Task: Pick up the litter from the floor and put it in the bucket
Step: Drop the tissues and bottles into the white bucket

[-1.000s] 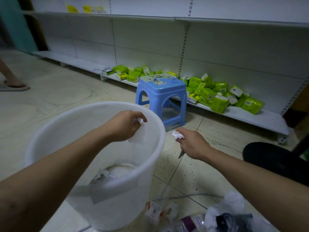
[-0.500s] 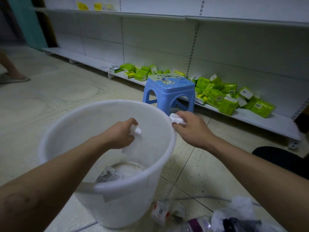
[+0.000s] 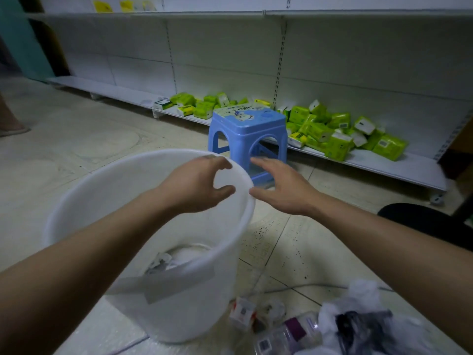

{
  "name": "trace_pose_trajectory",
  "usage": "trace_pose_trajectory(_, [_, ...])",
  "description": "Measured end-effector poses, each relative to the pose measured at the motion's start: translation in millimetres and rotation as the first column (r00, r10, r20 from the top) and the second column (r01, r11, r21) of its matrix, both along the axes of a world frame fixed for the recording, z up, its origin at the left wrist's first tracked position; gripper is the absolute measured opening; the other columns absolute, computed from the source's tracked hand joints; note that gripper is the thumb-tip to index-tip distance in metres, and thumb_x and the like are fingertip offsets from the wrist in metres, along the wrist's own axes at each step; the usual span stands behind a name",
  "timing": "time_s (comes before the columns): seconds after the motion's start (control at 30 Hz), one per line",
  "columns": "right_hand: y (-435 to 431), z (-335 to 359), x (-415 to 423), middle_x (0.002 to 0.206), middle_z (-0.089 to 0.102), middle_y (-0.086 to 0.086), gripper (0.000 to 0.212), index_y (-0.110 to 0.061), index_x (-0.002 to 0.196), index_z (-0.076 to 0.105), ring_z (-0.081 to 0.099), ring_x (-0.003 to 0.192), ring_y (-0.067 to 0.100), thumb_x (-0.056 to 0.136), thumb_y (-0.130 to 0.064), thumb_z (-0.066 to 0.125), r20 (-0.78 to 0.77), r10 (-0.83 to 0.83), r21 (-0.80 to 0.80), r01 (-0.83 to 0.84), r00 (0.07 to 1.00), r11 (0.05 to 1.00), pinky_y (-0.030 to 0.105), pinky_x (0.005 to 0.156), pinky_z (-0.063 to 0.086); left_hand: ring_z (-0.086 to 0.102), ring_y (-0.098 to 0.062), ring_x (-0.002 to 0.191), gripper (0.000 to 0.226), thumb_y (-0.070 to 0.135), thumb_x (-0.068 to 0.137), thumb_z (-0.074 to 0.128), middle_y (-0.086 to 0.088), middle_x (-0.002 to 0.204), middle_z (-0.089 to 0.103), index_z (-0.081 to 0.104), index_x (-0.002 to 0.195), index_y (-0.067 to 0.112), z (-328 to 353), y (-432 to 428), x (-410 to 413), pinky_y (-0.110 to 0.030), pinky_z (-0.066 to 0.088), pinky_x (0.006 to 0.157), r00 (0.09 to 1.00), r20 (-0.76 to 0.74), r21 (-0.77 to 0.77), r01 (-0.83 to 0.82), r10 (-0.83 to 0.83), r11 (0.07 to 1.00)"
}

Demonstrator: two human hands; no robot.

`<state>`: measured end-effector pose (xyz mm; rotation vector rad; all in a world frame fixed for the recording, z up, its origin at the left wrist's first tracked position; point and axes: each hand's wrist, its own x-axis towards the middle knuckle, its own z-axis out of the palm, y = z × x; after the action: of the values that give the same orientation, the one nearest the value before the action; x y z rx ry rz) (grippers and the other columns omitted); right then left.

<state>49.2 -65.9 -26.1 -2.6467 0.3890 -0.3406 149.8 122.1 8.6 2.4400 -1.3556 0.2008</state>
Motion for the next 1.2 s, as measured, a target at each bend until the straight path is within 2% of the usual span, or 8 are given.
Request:
trace_pose_trajectory(0.23, [-45, -55, -67, 0.155, 0.033, -0.003, 0.084, -0.035, 0.148, 0.023, 0.037, 0.138, 0.023, 0.078, -0.057, 0.065, -0.333, -0.029, -0.118, -0.011, 0.942, 0.993, 0.046, 0.110, 0.035, 0.057, -0.023, 0.105, 0.048, 0.044, 0.083, 0.060, -0.002, 0.118, 0.059, 0.052, 0.123, 0.019, -14, -70, -87, -0.036, 0.047, 0.083, 0.915, 0.227, 0.156, 0.303, -0.333, 0.940])
trace_pose_trajectory(0.33, [-58, -85, -95, 0.153, 0.035, -0.001, 0.083, -0.037, 0.147, 0.022, 0.040, 0.134, 0.024, 0.078, -0.057, 0.064, -0.494, -0.011, -0.142, -0.067, 0.870, 0.988, 0.046, 0.108, 0.036, 0.057, -0.023, 0.101, 0.040, 0.035, 0.085, 0.059, -0.003, 0.113, 0.059, 0.053, 0.119, 0.015, -44, -84, -113, -0.033, 0.045, 0.077, 0.907, 0.158, 0.250, 0.345, -0.390, 0.905])
trace_pose_trajectory(0.47, [-71, -121, -116, 0.151, 0.036, 0.005, 0.080, -0.041, 0.148, 0.019, 0.039, 0.134, 0.024, 0.082, -0.054, 0.062, -0.689, 0.097, -0.093, -0.219, 0.719, 0.971, 0.042, 0.108, 0.036, 0.057, -0.025, 0.094, 0.027, 0.025, 0.086, 0.059, -0.007, 0.105, 0.059, 0.056, 0.108, 0.011, -95, -85, -127, -0.033, 0.048, 0.071, 0.961, 0.012, 0.473, 0.237, -0.276, 0.848])
trace_pose_trajectory(0.67, [-71, -162, -110, 0.145, 0.040, 0.010, 0.072, -0.035, 0.148, 0.028, 0.043, 0.130, 0.028, 0.085, -0.049, 0.062, -0.751, 0.163, -0.012, -0.260, 0.640, 0.966, 0.036, 0.103, 0.039, 0.060, -0.027, 0.096, 0.031, 0.024, 0.086, 0.060, -0.009, 0.110, 0.058, 0.053, 0.113, 0.011, -176, -66, -126, -0.038, 0.051, 0.074, 0.977, -0.210, 0.669, 0.176, -0.044, 0.722])
trace_pose_trajectory(0.77, [-53, -182, -95, 0.143, 0.043, 0.011, 0.065, -0.031, 0.145, 0.036, 0.045, 0.128, 0.029, 0.087, -0.046, 0.061, -0.774, 0.223, 0.013, -0.337, 0.592, 0.941, 0.036, 0.100, 0.040, 0.057, -0.029, 0.101, 0.045, 0.037, 0.087, 0.058, -0.011, 0.117, 0.053, 0.045, 0.123, 0.013, -211, -41, -124, -0.037, 0.043, 0.072, 0.962, -0.245, 0.690, 0.085, 0.122, 0.719])
trace_pose_trajectory(0.83, [-37, -195, -84, 0.137, 0.051, 0.009, 0.055, -0.030, 0.140, 0.044, 0.050, 0.122, 0.028, 0.089, -0.043, 0.059, -0.779, 0.269, 0.026, -0.400, 0.566, 0.916, 0.035, 0.095, 0.043, 0.054, -0.028, 0.100, 0.046, 0.032, 0.089, 0.055, -0.012, 0.121, 0.048, 0.039, 0.130, 0.017, -229, -26, -125, -0.035, 0.038, 0.066, 0.957, -0.236, 0.688, 0.039, 0.171, 0.725])
trace_pose_trajectory(0.97, [-2, -214, -68, 0.124, 0.061, 0.006, 0.038, -0.027, 0.126, 0.060, 0.057, 0.113, 0.027, 0.090, -0.035, 0.056, -0.762, 0.355, 0.059, -0.488, 0.542, 0.871, 0.031, 0.086, 0.044, 0.049, -0.027, 0.103, 0.053, 0.014, 0.082, 0.059, -0.010, 0.126, 0.041, 0.037, 0.130, 0.023, -253, -9, -128, -0.034, 0.035, 0.062, 0.949, -0.230, 0.643, -0.018, 0.215, 0.766])
trace_pose_trajectory(1.2, [32, -245, -49, 0.099, 0.068, 0.004, 0.035, -0.020, 0.106, 0.069, 0.062, 0.088, 0.023, 0.091, -0.046, 0.049, -0.804, 0.322, 0.039, -0.496, 0.500, 0.868, 0.034, 0.078, 0.052, 0.046, -0.025, 0.108, 0.051, 0.022, 0.083, 0.057, -0.007, 0.133, 0.041, 0.037, 0.130, 0.027, -277, 2, -128, -0.032, 0.032, 0.063, 0.945, -0.221, 0.547, -0.085, 0.241, 0.833])
